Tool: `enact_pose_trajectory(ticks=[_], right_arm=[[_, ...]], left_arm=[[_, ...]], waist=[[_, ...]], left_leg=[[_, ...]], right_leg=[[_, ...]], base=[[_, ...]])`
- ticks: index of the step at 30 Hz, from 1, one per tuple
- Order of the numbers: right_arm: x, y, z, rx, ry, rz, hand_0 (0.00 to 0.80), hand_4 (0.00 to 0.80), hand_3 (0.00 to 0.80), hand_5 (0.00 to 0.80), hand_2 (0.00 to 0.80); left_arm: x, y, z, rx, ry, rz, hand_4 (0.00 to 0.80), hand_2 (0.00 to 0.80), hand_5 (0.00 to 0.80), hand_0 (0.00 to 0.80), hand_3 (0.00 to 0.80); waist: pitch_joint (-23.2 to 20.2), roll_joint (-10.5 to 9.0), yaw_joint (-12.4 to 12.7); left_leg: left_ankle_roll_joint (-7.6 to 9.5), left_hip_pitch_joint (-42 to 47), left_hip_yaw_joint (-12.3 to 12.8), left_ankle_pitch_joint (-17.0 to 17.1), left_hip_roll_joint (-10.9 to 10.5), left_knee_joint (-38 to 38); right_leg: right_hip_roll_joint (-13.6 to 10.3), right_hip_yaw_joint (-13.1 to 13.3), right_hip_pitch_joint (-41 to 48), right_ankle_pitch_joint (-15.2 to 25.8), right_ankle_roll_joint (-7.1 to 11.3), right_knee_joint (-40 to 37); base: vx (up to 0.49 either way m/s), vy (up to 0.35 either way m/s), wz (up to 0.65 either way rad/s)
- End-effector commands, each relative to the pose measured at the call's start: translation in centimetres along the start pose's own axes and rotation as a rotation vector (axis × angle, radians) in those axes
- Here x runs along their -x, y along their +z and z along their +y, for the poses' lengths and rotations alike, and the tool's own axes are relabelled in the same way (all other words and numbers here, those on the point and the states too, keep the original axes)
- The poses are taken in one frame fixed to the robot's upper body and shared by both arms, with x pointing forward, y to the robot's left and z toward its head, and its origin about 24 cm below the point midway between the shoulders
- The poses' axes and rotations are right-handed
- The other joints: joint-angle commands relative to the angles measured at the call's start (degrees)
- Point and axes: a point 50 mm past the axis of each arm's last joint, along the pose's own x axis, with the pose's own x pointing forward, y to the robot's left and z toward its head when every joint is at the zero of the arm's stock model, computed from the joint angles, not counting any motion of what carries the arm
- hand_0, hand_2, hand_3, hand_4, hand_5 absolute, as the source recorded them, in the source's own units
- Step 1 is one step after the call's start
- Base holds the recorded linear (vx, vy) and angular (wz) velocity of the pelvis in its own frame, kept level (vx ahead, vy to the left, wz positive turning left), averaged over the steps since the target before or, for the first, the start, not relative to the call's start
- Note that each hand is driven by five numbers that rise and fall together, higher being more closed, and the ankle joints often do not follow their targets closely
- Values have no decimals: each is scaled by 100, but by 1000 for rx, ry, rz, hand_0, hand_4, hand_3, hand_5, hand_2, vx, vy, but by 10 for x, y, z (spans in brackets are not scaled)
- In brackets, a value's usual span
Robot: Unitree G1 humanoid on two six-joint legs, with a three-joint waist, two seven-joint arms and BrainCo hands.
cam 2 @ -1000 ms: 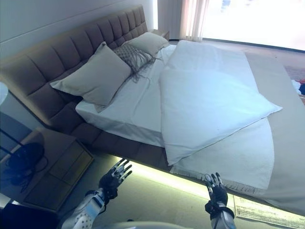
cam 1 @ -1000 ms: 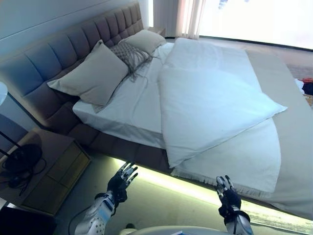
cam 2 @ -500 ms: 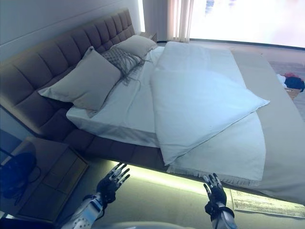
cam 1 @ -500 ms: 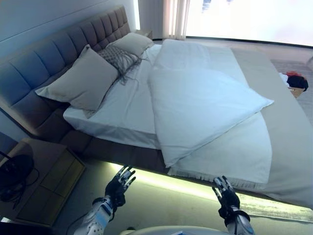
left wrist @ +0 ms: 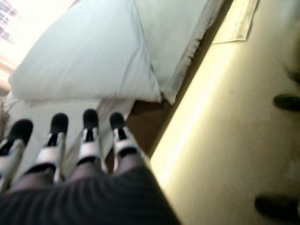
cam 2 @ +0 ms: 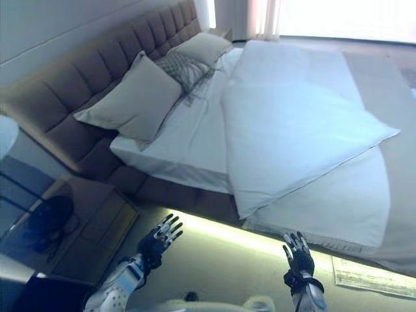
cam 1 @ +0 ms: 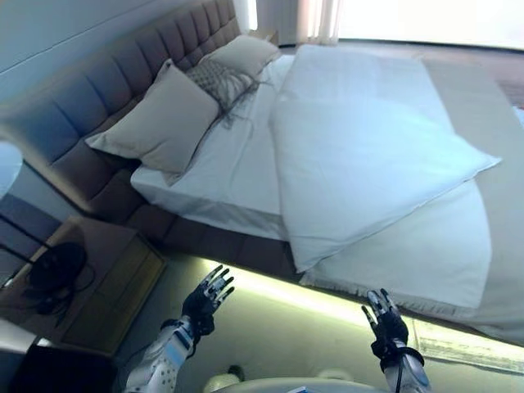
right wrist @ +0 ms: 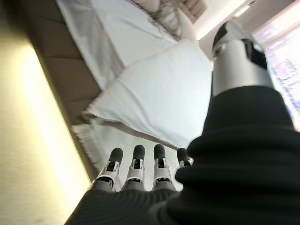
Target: Make the bed neatly
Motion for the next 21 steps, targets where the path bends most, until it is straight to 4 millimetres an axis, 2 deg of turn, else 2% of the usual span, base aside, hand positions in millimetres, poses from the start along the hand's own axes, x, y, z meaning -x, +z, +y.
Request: enact_pose_trajectory(ticks=[1,3,6,7,9,13,14,16,17,18,19,21], right_arm=[[0,17,15,-111,71,-146,0,0,0,0,0],[0,16,13,-129,57,-156,0,0,0,0,0],[-3,18,15,-137,55,-166,0,0,0,0,0],[-6,20,15,-139,54,-170,0,0,0,0,0],[-10,23,16,-137,54,-166,0,0,0,0,0],[-6,18,12,-120,70,-131,0,0,0,0,0],[-5,16,11,-115,79,-119,0,0,0,0,0],[-3,14,10,-102,96,-100,0,0,0,0,0],[-2,13,8,-97,97,-94,0,0,0,0,0],[0,14,7,-96,87,-92,0,0,0,0,0],[0,14,7,-98,79,-92,0,0,0,0,0],[-3,20,12,-78,110,-88,0,0,0,0,0]], left_arm=[[8,24,2,-101,-49,-26,0,0,0,0,0],[9,25,0,-107,-59,-8,0,0,0,0,0],[6,24,-5,-114,-72,5,0,0,0,0,0],[2,26,-8,-121,-82,7,0,0,0,0,0],[0,29,-10,-123,-84,4,0,0,0,0,0],[7,28,-3,-101,-33,-8,0,0,0,0,0],[11,26,0,-96,-18,-11,0,0,0,0,0],[21,19,6,-81,6,-12,0,0,0,0,0],[25,17,8,-75,11,-8,0,0,0,0,0],[27,15,8,-70,17,-2,0,0,0,0,0],[28,13,9,-61,22,3,0,0,0,0,0],[31,10,10,-45,24,-9,0,0,0,0,0]], waist=[[2,-138,7],[-1,-204,22],[4,-421,-49],[7,-470,-79],[1,-457,-124],[-67,-569,-117],[-93,-599,-99],[-147,-582,-53],[-178,-572,-46],[-195,-603,-74],[-195,-606,-88],[-241,-561,-115]], left_leg=[[560,324,231,-477,-386,175],[530,361,159,-529,-458,177],[433,447,-28,-748,-572,229],[395,457,-103,-862,-568,266],[364,461,-147,-987,-488,321],[417,557,-11,-1147,-415,390],[417,583,47,-1180,-373,428],[359,632,127,-1176,-201,500],[326,607,120,-1199,-130,556],[306,597,25,-1218,-107,647],[277,578,-18,-1222,-41,730],[130,783,-1,-932,274,761]], right_leg=[[88,141,-713,1502,406,-137],[64,130,-603,1598,468,-731],[-80,257,-508,1934,607,-2441],[-123,345,-476,1954,653,-3153],[-63,394,-372,1921,704,-3954],[23,202,-350,1976,798,-3880],[46,133,-357,1892,794,-3627],[179,37,-327,1443,708,-3176],[264,64,-301,1218,696,-3066],[352,244,-306,1220,664,-3108],[440,313,-289,1117,652,-3058],[627,274,-234,935,493,-2948]], base=[[113,-13,37],[155,-105,10],[239,-228,2],[260,-208,0],[251,-162,8],[213,-189,28],[178,-224,17],[186,-246,9],[209,-272,-12],[219,-282,-22],[231,-313,-8],[206,-302,17]])
